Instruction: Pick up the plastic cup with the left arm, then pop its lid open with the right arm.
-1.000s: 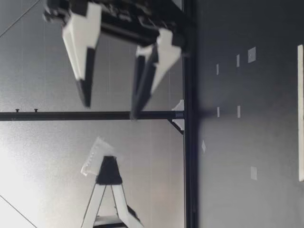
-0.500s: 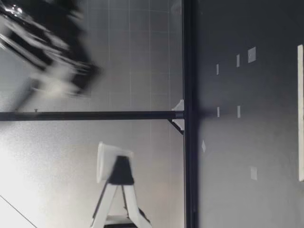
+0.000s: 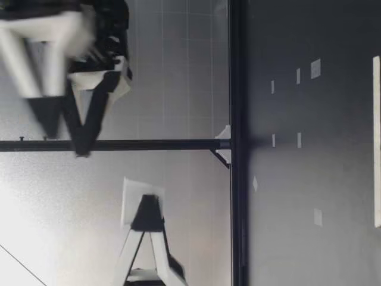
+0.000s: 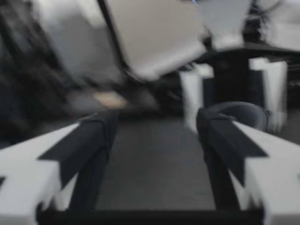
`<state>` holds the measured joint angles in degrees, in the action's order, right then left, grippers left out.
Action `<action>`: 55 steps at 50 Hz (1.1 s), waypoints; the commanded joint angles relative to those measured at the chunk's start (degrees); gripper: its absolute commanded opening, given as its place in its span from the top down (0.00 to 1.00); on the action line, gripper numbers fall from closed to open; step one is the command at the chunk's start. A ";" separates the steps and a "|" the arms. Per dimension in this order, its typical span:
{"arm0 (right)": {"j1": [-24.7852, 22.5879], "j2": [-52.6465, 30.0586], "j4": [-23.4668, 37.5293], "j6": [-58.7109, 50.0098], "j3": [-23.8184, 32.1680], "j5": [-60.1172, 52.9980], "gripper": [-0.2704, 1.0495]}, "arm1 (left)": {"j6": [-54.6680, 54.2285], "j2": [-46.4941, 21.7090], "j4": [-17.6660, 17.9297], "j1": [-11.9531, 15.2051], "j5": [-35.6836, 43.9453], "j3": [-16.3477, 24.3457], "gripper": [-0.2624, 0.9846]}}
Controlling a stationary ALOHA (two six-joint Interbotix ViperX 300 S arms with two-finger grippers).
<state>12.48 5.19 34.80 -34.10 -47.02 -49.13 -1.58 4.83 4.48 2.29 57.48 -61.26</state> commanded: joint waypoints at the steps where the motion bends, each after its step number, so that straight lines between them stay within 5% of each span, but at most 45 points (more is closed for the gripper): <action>1: 0.35 2.64 0.35 8.26 0.09 3.52 0.27 | -0.26 0.70 0.09 0.09 0.26 0.70 0.58; 10: 0.09 2.02 -3.52 23.99 -2.46 2.55 0.27 | -0.44 0.79 0.09 0.09 0.26 0.62 0.58; 55: -0.18 1.05 -5.98 23.73 -3.78 -1.49 0.27 | 0.35 1.05 0.00 0.09 -2.81 1.23 0.58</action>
